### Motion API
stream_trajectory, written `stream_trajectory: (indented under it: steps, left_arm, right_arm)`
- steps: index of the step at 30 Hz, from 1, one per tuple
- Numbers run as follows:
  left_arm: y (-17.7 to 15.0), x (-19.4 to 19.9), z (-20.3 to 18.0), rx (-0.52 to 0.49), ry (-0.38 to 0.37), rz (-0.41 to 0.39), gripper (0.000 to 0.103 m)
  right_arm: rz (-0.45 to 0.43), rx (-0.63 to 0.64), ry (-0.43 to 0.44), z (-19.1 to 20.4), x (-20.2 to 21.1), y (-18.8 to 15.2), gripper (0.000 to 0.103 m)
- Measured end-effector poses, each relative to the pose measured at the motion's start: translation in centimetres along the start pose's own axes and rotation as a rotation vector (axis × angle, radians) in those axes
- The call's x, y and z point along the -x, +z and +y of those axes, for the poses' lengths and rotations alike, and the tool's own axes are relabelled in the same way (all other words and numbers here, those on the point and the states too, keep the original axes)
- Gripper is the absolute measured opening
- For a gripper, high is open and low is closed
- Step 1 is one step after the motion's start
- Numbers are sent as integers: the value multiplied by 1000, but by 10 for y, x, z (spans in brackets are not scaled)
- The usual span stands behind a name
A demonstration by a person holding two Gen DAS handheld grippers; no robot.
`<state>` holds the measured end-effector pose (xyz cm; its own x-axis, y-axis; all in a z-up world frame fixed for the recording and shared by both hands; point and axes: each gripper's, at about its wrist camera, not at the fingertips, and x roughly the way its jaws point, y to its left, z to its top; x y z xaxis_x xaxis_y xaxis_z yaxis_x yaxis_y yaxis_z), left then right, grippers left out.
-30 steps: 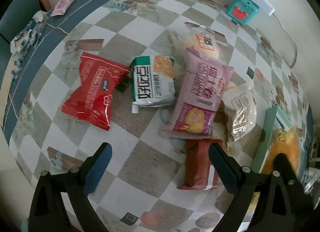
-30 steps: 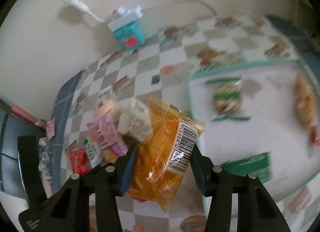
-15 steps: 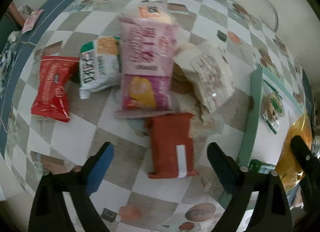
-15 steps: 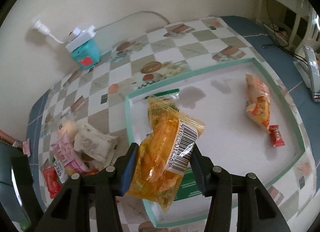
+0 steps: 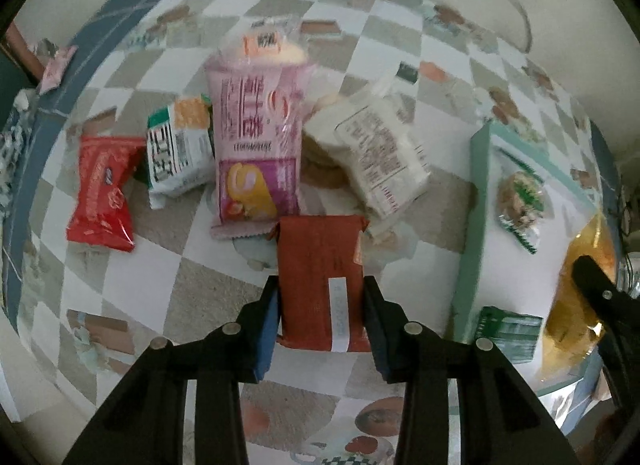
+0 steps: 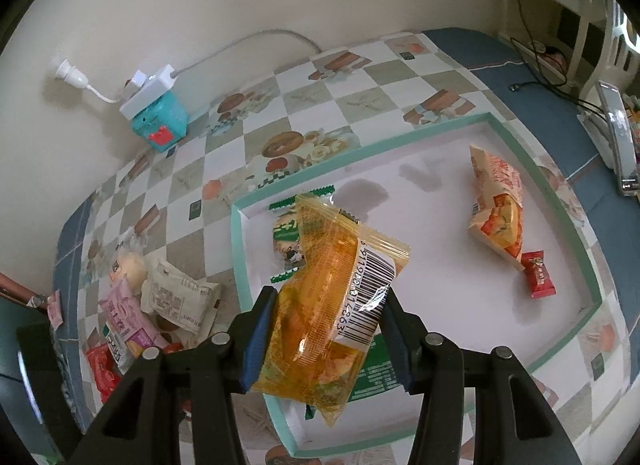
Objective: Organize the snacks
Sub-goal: 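Grasp the red box with the left gripper while the right holds the orange bag, then carry the red box and orange bag over the tray and open both grippers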
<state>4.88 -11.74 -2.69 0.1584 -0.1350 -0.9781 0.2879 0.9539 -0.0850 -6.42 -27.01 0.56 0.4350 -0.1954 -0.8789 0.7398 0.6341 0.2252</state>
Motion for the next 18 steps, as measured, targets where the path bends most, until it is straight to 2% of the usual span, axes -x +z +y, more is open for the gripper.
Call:
stream_trajectory:
  steps: [6,9,13,18]
  left_arm:
    - [-5,34,-21,-76,-54,-97,41]
    - [-3,36,-38,-134,-105,-131,41]
    - [3,34,-78,-228,-130,-177,41]
    - [5,25,-116,-303,-161,-173,41]
  right_arm:
    - [11,-46,-17,-21,-4,6,54]
    - [18,-77,-10,-31,-10,14,54]
    - [1,-88,-10,-41,-15,26,54]
    - [-18,-103,-26,-58,-22,42,54]
